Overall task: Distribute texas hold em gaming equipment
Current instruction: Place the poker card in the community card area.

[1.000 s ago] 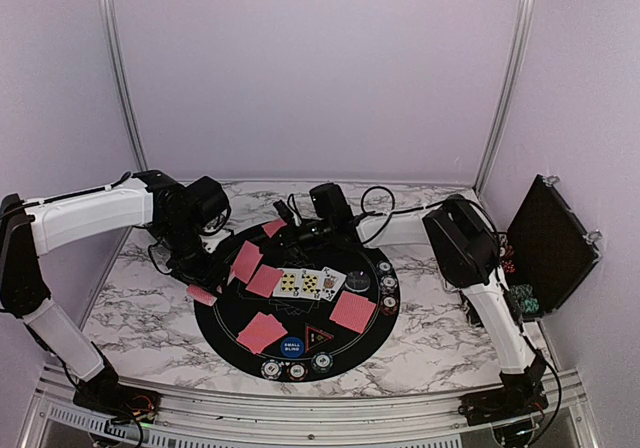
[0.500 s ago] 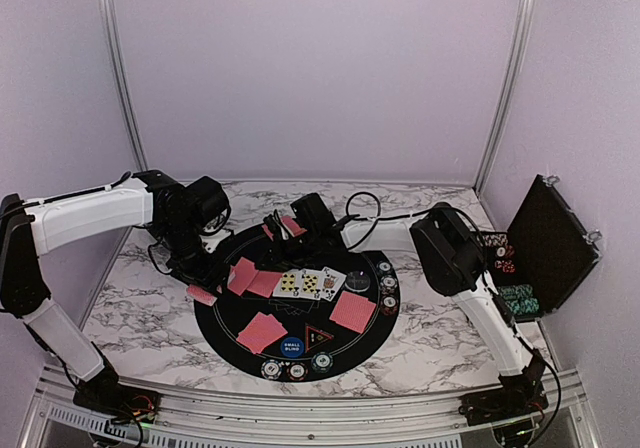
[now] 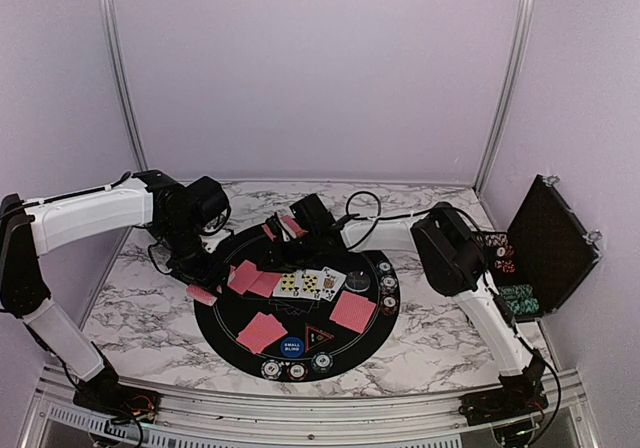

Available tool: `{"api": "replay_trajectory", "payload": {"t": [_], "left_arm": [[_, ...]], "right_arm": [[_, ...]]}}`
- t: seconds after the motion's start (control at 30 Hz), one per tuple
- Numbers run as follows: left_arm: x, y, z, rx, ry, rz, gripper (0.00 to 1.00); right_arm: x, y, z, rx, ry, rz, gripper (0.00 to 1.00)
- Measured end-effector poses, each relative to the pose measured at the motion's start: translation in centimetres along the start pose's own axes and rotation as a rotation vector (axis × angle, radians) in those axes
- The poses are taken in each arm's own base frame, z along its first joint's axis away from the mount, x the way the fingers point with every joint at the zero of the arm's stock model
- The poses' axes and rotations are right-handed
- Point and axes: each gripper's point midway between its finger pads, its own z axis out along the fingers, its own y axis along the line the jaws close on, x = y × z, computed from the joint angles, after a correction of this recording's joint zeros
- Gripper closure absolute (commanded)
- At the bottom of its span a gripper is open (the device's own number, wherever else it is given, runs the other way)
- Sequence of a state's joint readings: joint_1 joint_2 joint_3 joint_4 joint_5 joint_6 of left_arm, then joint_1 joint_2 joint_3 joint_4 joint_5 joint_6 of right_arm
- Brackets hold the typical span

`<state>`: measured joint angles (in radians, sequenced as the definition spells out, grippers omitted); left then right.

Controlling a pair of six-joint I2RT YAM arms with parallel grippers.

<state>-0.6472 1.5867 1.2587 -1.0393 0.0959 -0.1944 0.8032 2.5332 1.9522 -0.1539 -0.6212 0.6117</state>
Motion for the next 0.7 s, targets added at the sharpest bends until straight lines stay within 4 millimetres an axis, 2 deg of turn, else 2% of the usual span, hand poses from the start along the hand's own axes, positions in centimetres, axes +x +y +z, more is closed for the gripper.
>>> {"api": "replay_trajectory", "payload": {"t": [0.37,0.7], "left_arm": [[0.0,0.0,0.0,0.000,0.000,-0.003,0.45],[-0.5,0.3,-0.2,-0.018,-0.018,-0.025,0.45]], "right_arm": [[0.6,0.7,-1.4,0.072,-0.022,-0.040,0.70],[1.0,2.5,-4.2,0.083,-0.047,-0.061,0.62]]}}
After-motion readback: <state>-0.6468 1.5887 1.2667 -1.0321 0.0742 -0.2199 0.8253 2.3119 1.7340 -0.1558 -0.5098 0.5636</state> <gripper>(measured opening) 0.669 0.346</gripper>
